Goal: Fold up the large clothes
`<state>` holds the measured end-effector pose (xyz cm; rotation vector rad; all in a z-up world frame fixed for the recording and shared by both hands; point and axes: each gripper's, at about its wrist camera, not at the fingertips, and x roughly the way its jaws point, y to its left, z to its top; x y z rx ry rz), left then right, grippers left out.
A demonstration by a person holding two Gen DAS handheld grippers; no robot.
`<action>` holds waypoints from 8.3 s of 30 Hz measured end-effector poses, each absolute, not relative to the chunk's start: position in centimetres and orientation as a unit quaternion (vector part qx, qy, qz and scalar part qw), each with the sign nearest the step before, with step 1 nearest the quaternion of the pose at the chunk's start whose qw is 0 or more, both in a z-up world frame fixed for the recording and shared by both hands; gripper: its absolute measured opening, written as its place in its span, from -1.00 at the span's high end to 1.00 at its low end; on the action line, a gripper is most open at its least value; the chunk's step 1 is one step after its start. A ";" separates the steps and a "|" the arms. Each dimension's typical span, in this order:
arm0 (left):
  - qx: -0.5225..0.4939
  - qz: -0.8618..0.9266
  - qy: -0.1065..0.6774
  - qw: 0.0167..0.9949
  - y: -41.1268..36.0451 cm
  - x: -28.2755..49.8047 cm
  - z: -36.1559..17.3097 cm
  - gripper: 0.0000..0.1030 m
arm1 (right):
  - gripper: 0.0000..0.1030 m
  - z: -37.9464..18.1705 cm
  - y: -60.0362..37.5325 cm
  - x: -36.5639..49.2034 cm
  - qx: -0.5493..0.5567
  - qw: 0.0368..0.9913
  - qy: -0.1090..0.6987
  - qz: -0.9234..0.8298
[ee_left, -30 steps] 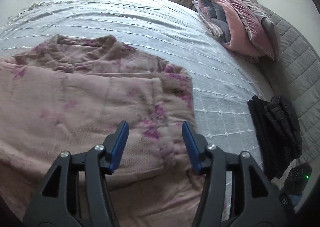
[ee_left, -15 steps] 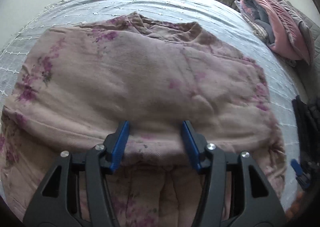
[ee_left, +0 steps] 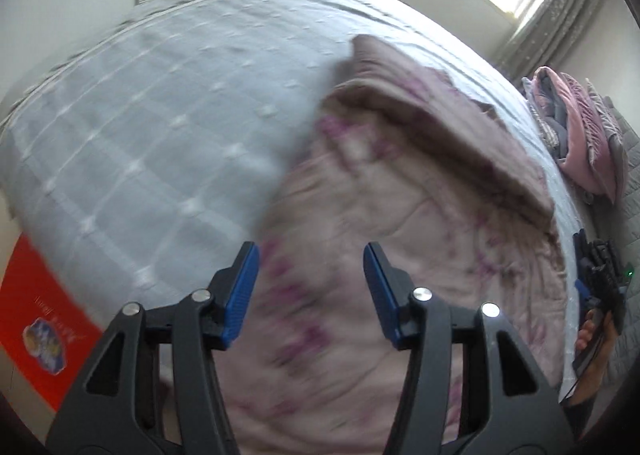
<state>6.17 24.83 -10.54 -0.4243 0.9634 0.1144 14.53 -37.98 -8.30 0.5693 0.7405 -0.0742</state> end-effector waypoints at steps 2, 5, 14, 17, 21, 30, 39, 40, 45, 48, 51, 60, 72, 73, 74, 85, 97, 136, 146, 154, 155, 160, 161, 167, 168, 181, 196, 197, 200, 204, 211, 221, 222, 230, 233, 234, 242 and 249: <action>-0.214 0.057 0.462 0.859 26.6 3.3 -11.7 -0.08 | -0.50 -8.1 -37.6 12.6 0.284 0.892 0.350 -0.023; -0.225 0.058 0.455 0.860 28.3 0.0 -12.9 -0.08 | -0.50 -8.6 -37.4 7.2 0.311 0.891 0.330 0.012; -0.228 -0.005 0.455 0.861 26.7 -1.6 -14.7 -0.09 | -0.50 -10.0 -36.4 -4.8 0.291 0.891 0.346 0.030; -0.238 -0.016 0.449 0.861 26.2 -2.2 -15.2 -0.09 | -0.50 -9.8 -36.2 -7.0 0.265 0.894 0.360 0.020; -0.246 -0.018 0.446 0.860 26.0 -3.7 -16.0 -0.09 | -0.49 -12.1 -37.7 -8.9 0.327 0.855 0.401 0.028; -0.266 -0.046 0.426 0.863 26.1 -4.8 -16.2 -0.09 | -0.48 -11.6 -38.9 -11.2 0.343 0.855 0.389 -0.010; -0.267 -0.035 0.422 0.866 25.3 -4.8 -17.1 -0.09 | -0.48 -13.1 -36.7 -9.1 0.347 0.843 0.412 -0.017; -0.267 -0.033 0.425 0.864 25.2 -4.7 -17.2 -0.09 | -0.48 -13.2 -36.4 -8.9 0.343 0.843 0.414 -0.014; -0.246 -0.018 0.428 0.870 24.2 -3.8 -16.6 -0.09 | -0.51 -13.6 -34.5 -8.8 0.334 0.856 0.395 -0.012; -0.248 -0.018 0.427 0.869 24.3 -3.4 -16.8 -0.15 | -0.51 -14.0 -34.4 -8.8 0.336 0.857 0.390 -0.019; -0.265 -0.016 0.430 0.863 24.7 -2.9 -17.4 -0.21 | -0.51 -14.6 -34.7 -8.2 0.335 0.850 0.405 -0.028; -0.242 0.006 0.443 0.863 23.9 -2.1 -17.2 -0.21 | -0.51 -15.2 -32.4 -7.4 0.273 0.876 0.394 -0.056; -0.222 0.014 0.450 0.865 23.1 -1.4 -16.2 0.49 | 0.24 -15.1 -30.7 -7.5 0.212 0.903 0.364 -0.087; -0.222 0.018 0.450 0.865 23.0 -1.5 -15.9 0.50 | 0.29 -15.1 -30.7 -7.6 0.213 0.904 0.360 -0.084; -0.220 0.020 0.449 0.866 22.9 -1.5 -15.6 0.52 | 0.34 -15.0 -30.6 -7.6 0.214 0.905 0.358 -0.081; -0.270 -0.007 0.451 0.851 23.3 -1.0 -16.8 0.25 | 0.19 -15.5 -30.5 -7.4 0.236 0.900 0.357 -0.077; -0.267 -0.016 0.446 0.854 23.4 -1.2 -16.5 0.49 | 0.15 -15.5 -30.1 -7.2 0.229 0.900 0.363 -0.072; -0.332 -0.094 0.365 0.865 23.3 -5.2 -3.6 0.68 | 0.71 -3.3 -34.9 -10.2 0.385 0.886 0.244 0.086; -0.321 -0.111 0.390 0.856 22.3 -8.9 -3.6 0.67 | 0.70 0.3 -37.0 -14.3 0.367 0.895 0.232 0.099; -0.360 -0.100 0.366 0.852 23.5 1.2 0.9 0.67 | 0.67 1.5 -37.5 -6.1 0.410 0.872 0.229 0.138; -0.362 -0.095 0.360 0.855 23.7 3.4 1.7 0.66 | 0.66 2.7 -37.6 -4.0 0.409 0.873 0.221 0.145; -0.387 -0.053 0.389 0.834 24.6 17.2 -0.1 0.51 | 0.41 3.4 -38.7 8.8 0.445 0.854 0.239 0.124; -0.376 -0.057 0.403 0.833 24.5 20.0 -1.2 0.45 | 0.20 2.4 -39.0 11.9 0.448 0.849 0.259 0.108; -0.378 0.006 0.388 0.841 27.3 23.7 -4.9 0.42 | -0.10 -2.8 -42.2 19.0 0.452 0.830 0.324 0.041; -0.354 0.007 0.378 0.856 27.1 23.2 -4.7 0.35 | -0.15 -2.9 -42.9 18.7 0.442 0.838 0.316 0.042; -0.049 -0.148 0.448 0.880 12.6 26.1 -4.9 -0.42 | -0.20 -3.3 -28.5 22.7 -0.012 0.919 0.377 0.116; -0.008 -0.134 0.471 0.872 16.5 29.4 -10.4 -0.68 | -0.50 -8.5 -32.3 29.9 -0.044 0.893 0.433 0.113; 0.008 -0.134 0.459 0.878 15.7 29.1 -10.4 -0.47 | 0.03 -9.2 -32.0 29.8 -0.048 0.892 0.434 0.119; 0.034 -0.093 0.447 0.889 14.8 28.3 -9.5 0.75 | 0.95 -8.8 -31.0 28.8 -0.075 0.904 0.409 0.100; -0.019 -0.092 0.374 0.923 17.6 23.6 -5.0 0.83 | 1.00 -2.6 -32.9 23.9 -0.020 0.947 0.312 0.075; -0.003 -0.086 0.347 0.934 16.0 22.8 -2.0 0.84 | 1.00 1.7 -33.8 23.8 -0.014 0.947 0.296 0.123; -0.121 -0.148 0.431 0.882 19.8 27.0 -9.2 0.64 | -0.49 -7.0 -37.7 29.5 0.110 0.897 0.424 0.051; -0.122 -0.151 0.432 0.880 19.9 27.1 -9.3 0.48 | -0.49 -7.2 -37.0 29.8 0.087 0.896 0.432 0.059; -0.046 -0.127 0.401 0.906 17.1 24.9 -8.7 0.79 | 0.78 -6.6 -32.5 26.8 0.013 0.919 0.390 0.058; -0.072 -0.121 0.340 0.930 18.3 20.4 -5.3 0.81 | 0.80 -2.3 -32.5 20.9 0.025 0.950 0.300 0.085; -0.087 -0.123 0.316 0.937 18.8 18.3 -4.2 0.81 | 0.80 -0.9 -32.5 19.1 0.027 0.955 0.279 0.094; -0.125 -0.102 0.264 0.951 19.0 17.4 1.9 0.83 | 0.81 6.8 -34.3 15.4 0.058 0.974 0.190 0.109; -0.064 0.003 0.379 0.923 15.9 36.5 -2.3 0.83 | 0.82 5.8 -33.2 31.2 0.084 0.966 0.244 0.017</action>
